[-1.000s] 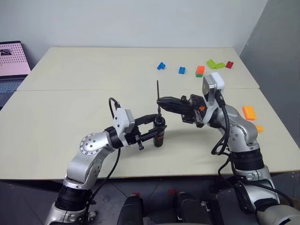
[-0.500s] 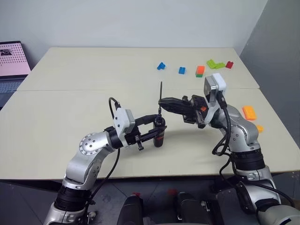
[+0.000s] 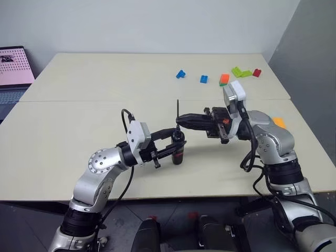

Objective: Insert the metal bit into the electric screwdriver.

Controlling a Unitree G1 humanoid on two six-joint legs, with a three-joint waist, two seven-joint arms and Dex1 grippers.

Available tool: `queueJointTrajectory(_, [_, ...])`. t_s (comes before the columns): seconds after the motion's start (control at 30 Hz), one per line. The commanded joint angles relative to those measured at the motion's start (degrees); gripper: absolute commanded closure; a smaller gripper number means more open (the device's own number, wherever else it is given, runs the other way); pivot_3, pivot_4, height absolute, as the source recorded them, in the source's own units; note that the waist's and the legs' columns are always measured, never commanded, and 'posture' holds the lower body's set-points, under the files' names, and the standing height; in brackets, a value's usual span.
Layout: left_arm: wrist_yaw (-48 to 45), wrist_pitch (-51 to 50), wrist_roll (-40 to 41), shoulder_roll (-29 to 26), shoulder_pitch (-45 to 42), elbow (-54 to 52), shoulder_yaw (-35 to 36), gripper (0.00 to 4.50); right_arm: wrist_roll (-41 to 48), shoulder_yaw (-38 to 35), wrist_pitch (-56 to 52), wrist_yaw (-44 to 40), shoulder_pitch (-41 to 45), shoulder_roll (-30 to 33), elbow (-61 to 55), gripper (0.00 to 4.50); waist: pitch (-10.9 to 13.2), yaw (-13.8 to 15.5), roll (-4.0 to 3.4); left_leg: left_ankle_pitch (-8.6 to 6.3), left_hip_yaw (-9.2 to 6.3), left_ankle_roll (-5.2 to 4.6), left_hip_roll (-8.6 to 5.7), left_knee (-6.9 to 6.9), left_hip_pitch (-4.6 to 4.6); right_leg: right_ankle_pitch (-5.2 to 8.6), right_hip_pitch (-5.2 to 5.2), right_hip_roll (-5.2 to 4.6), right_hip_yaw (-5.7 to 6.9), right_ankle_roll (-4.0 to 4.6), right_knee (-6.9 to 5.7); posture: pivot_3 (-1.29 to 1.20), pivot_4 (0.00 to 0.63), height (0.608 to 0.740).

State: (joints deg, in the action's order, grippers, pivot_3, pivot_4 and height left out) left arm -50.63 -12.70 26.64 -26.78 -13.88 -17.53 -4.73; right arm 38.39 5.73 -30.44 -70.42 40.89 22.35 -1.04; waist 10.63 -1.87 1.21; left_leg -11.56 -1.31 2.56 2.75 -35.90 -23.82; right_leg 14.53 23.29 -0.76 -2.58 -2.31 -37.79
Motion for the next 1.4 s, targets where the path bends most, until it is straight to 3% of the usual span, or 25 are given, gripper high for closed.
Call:
queueJointTrajectory(0.03, [0.44, -1.21, -1.78, -0.95, 0.52, 0.78, -0.77, 2.87, 0.49, 1.37, -2.56, -3.3, 0.69, 2.02, -0.53, 4.5, 0.0, 0.02, 0.0, 0.0, 0.0, 0.0, 0.0, 0.0, 0.0, 0.0, 0.0, 0.0, 0.0, 0.0, 0.0, 0.0, 0.15, 0.74])
queueJointTrajectory(0.23, [0.58, -1.01, -1.91, -1.06, 0.47, 0.84, -0.9, 2.87, -0.15, 2.18, -3.59, -4.17, 1.0, 3.57, -0.98, 4.5, 0.0, 0.02, 0.0, 0.0, 0.0, 0.0, 0.0, 0.0, 0.0, 0.0, -0.01, 0.0, 0.0, 0.0, 0.02, 0.0, 0.15, 0.74])
queueJointTrajectory(0.33, [0.69, -0.87, -2.0, -1.08, 0.45, 0.89, -0.96, 2.87, -0.21, 1.89, -3.61, -4.15, 1.04, 4.19, -1.58, 4.01, 0.0, 0.03, 0.0, 0.0, 0.0, 0.0, 0.0, 0.01, 0.0, 0.0, -0.01, 0.0, 0.0, 0.0, 0.03, 0.0, 0.15, 0.74])
queueJointTrajectory(0.67, [1.17, -0.84, -2.13, -0.97, 0.01, 1.61, -0.86, 2.87, 0.7, -0.96, -3.79, -3.22, 0.56, 6.21, -2.78, 1.67, 0.0, 0.03, 0.0, 0.0, 0.02, 0.0, -0.01, 0.01, -0.03, 0.0, 0.01, -0.01, 0.0, 0.0, 0.04, 0.0, 0.15, 0.74])
queueJointTrajectory(0.9, [4.99, -2.07, -3.88, -1.34, -4.45, 2.58, 0.65, 2.87, -0.61, -6.01, -2.33, -0.31, -3.35, 11.79, -6.92, 0.01, 0.01, 0.05, 0.01, 0.0, 0.0, 0.0, -0.01, 0.0, -0.04, 0.0, 0.01, -0.01, 0.01, 0.0, 0.04, 0.0, 0.15, 0.74])
queueJointTrajectory(1.07, [4.23, 1.27, -14.14, -7.95, -15.63, 10.06, -1.7, 2.87, -3.59, -10.42, -0.31, 5.63, -8.07, 16.5, -12.9, 0.0, 0.07, -0.03, 0.09, 0.0, -0.05, 0.01, -0.01, -0.02, -0.07, 0.0, 0.08, 0.02, 0.05, -0.01, 0.01, 0.0, 0.15, 0.74])
queueJointTrajectory(1.23, [-3.06, 4.82, -26.28, -14.72, -27.04, 21.6, -10.7, 2.88, -10.53, -10.67, -0.05, 10.85, -10.88, 23.5, -19.09, 0.0, 0.11, -0.15, 0.05, 0.0, 0.04, 0.01, -0.03, 0.06, -0.19, -0.01, 0.23, 0.03, -0.06, 0.03, 0.07, 0.0, 0.15, 0.74])
queueJointTrajectory(1.4, [-10.95, 11.97, -35.45, -12.49, -36.39, 35.65, -21.08, 2.88, -9.67, -11.07, -2.7, 7.64, -12.55, 30.81, -21.8, 0.0, 0.11, 0.37, 0.05, -0.01, 0.08, 0.01, -0.05, 0.08, -0.6, -0.07, 0.47, -0.01, -0.01, -0.28, 0.21, 0.0, 0.15, 0.74])
